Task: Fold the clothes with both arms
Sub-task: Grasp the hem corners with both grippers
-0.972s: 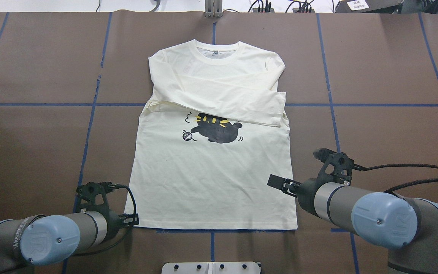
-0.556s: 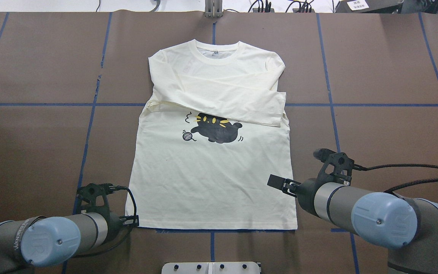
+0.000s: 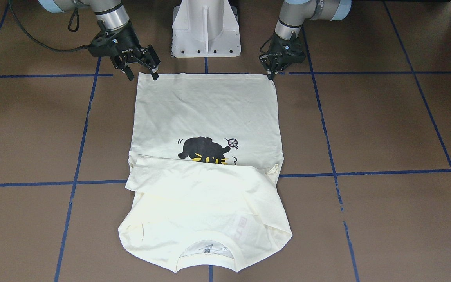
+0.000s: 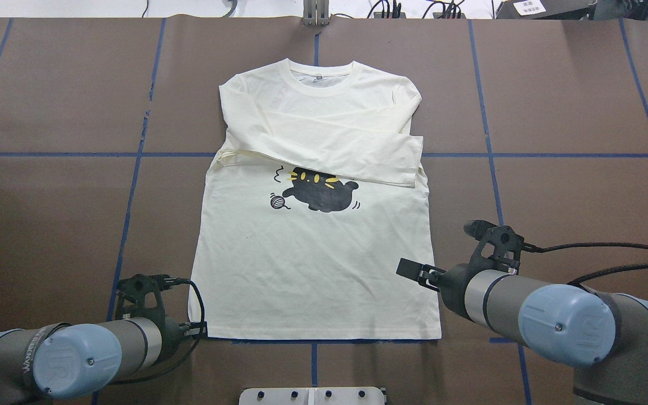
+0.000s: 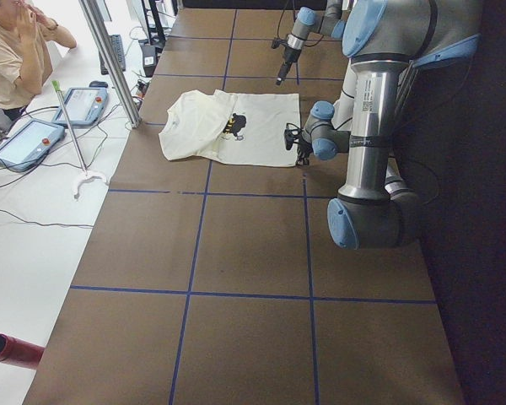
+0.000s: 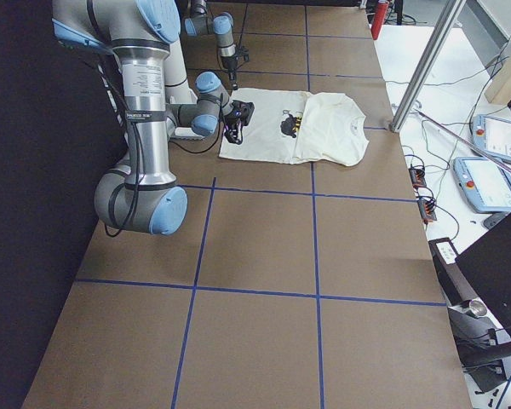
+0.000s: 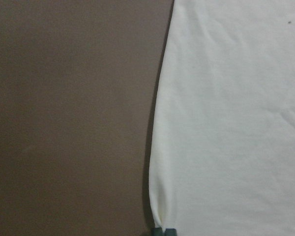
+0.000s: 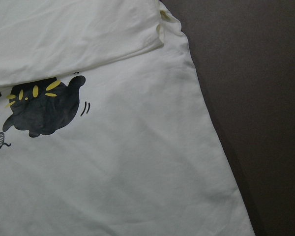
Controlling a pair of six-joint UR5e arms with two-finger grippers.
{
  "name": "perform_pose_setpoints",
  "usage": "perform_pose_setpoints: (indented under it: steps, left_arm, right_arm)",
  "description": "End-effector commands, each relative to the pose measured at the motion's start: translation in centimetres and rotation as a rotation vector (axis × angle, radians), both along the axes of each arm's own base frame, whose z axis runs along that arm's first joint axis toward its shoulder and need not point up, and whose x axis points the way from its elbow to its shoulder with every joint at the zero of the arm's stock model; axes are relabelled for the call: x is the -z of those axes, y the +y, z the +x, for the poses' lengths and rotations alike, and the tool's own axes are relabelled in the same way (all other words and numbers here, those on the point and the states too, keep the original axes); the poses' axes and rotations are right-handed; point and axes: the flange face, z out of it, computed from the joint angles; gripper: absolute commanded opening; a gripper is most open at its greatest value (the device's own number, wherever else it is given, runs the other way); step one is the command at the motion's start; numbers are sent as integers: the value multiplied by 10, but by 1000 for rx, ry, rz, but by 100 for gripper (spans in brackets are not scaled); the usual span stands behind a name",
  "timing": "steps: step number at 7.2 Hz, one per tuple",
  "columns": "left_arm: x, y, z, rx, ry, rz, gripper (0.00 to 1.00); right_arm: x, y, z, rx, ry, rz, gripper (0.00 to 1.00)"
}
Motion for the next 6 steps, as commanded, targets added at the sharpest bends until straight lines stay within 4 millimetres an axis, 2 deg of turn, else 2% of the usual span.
perform_pose_setpoints:
  steps: [1, 2, 4, 6]
  left_arm:
    - [12, 1, 1, -1, 23, 3, 0]
    - [19, 0, 4, -4, 37, 5, 0]
    - [30, -2, 8, -2, 60, 8, 0]
    - [32, -2, 8, -3, 64, 7, 0]
  right_arm:
    - [-10, 9, -10, -20, 47, -77, 91]
    - [-17, 23, -19, -47, 80, -137, 79]
    - [-27, 54, -35, -60, 132, -153, 78]
    - [-37, 70, -40, -50, 167, -134, 79]
